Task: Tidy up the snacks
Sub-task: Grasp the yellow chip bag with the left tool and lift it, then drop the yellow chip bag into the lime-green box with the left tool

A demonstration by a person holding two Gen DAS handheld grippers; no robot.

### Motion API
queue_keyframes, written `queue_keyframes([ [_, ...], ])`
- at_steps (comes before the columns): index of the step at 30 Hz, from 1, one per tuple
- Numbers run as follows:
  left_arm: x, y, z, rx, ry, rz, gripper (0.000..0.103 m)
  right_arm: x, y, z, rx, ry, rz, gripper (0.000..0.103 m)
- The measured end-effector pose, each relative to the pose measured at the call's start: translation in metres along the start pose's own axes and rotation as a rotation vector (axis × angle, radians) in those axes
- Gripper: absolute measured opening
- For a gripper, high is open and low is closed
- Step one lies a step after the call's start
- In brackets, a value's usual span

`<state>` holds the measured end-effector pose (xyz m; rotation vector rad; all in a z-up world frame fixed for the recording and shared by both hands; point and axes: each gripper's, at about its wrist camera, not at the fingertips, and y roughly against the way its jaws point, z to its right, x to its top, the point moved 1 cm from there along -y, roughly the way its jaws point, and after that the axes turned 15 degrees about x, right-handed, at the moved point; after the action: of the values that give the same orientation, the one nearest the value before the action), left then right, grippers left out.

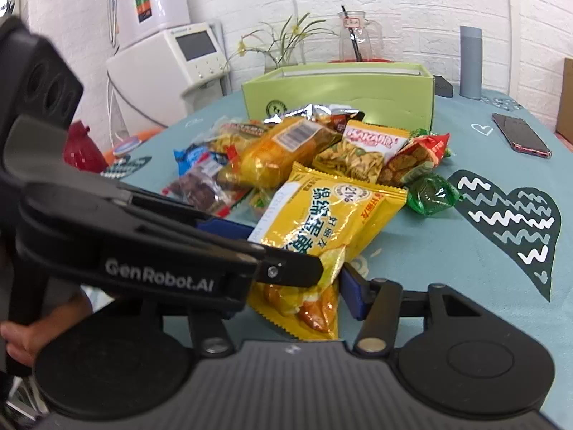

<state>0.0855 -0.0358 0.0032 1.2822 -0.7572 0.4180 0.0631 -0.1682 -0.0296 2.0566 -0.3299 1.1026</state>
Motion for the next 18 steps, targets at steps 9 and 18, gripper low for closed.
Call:
queue_keyframes([
  [9,0.135,-0.016,-0.018,0.015,-0.022,0.173,0.021,0.122,-0.025,0.04,-0.061,0.211,0.11,0.066],
  [18,0.256,-0.145,-0.072,0.07,0.041,0.064,0.022,0.232,-0.134,0.151,-0.004,0.143,-0.007,0.066],
])
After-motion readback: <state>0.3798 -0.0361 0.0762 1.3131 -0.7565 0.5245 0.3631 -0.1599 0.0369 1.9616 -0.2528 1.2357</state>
